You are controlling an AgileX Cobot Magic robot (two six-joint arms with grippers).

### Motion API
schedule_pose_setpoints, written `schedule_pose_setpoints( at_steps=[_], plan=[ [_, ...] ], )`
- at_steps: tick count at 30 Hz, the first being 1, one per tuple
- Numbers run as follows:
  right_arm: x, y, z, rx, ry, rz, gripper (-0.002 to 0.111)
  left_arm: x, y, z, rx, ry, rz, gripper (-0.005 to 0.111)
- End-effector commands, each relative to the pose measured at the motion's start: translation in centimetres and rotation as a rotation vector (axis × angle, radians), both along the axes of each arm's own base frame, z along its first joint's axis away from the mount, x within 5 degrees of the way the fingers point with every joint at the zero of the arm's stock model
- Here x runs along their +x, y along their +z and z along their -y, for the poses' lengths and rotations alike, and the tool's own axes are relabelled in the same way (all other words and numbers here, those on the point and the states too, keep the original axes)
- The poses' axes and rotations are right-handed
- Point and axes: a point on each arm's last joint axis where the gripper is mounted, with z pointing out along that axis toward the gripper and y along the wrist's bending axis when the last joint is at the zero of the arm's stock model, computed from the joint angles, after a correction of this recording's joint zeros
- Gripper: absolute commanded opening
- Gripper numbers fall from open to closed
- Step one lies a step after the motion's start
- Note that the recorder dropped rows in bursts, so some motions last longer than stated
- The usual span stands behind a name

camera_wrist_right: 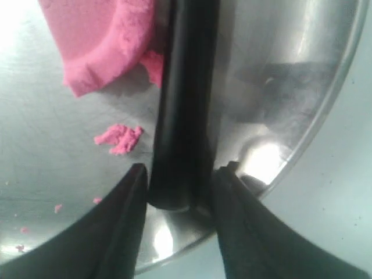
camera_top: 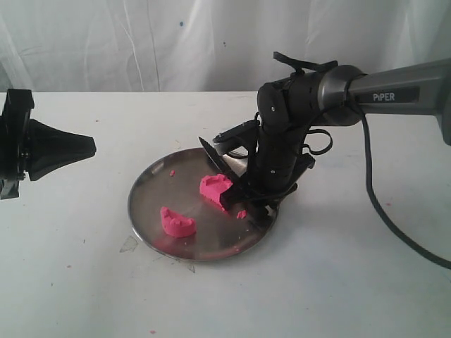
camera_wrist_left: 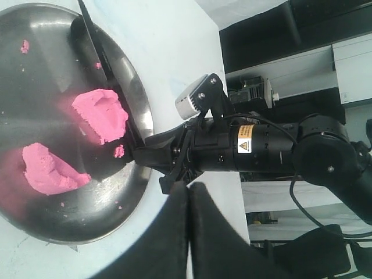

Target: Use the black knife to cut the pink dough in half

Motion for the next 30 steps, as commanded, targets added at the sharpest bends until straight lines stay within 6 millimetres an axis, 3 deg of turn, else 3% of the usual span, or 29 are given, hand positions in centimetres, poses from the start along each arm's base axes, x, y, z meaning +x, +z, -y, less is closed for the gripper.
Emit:
schedule_pose_setpoints(
  at_steps=[1,9,18,22,26,29,30],
  plan=[
    [0.2,0.2,0.2,0.002,0.001,0.006,0.040,0.0,0.3,0.0,-0.023,-0.002,0.017,0.000],
    [-0.1,0.5,0.7,-0.054,0.022,-0.013,0.040,0.0,0.3,0.0,-0.024,-0.003,0.020,0.000],
    [-0.2,4.7,0.8,0.006,0.028,0.110,0.040,0.1,0.3,0.0,0.015,-0.008,0.064,0.000],
    [0.0,5.0,1.3,-0.030,0.057,0.142,0.036,0.4,-0.1,-0.5,0.135,0.007,0.143,0.000],
    [1.2,5.1,3.7,-0.063,-0.009,0.157,0.020,0.6,-0.6,-1.0,0.235,0.032,0.146,0.000],
    [2.3,5.3,6.6,-0.046,-0.153,0.144,0.002,0.7,-1.1,-1.3,0.307,0.049,0.136,0.000],
    [2.8,5.2,8.9,-0.045,-0.233,0.127,0.000,1.0,-1.4,-2.0,0.396,0.093,0.150,0.000]
  ],
)
